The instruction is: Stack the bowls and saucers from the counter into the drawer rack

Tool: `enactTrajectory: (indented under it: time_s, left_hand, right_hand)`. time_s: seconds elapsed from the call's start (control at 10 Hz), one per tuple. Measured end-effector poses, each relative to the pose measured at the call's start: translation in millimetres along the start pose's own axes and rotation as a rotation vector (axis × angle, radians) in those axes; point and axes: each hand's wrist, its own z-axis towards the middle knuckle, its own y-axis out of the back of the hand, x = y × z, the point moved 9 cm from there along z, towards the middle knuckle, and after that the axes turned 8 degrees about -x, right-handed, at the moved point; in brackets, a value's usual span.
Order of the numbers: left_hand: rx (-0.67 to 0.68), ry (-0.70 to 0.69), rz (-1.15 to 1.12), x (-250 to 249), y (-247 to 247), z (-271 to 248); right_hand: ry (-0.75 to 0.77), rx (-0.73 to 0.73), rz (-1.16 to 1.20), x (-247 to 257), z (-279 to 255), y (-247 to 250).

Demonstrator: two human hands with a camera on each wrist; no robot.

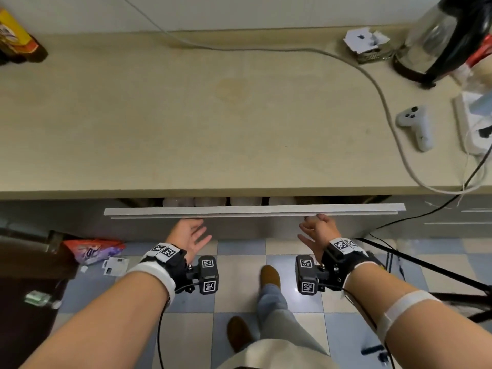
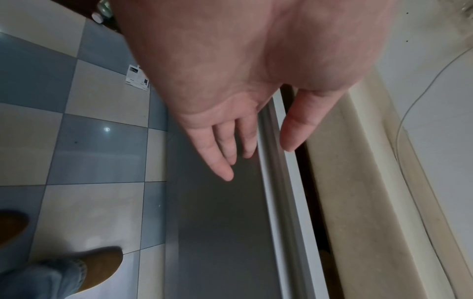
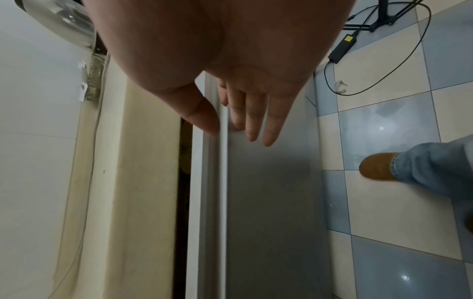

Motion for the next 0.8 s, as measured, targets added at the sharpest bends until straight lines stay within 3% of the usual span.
enactTrajectory:
  time_s: [0.5,0.8]
  left_hand:
    - [-0.026,-0.007,0.022,-32,-34,38]
    - [0.06,-0.042,0.262,-35,-34,22]
  right_hand:
    - [-0.031,0.086,-0.015,24,27,-46]
    - [-0.069,0.108,-0.265,25,8,-44]
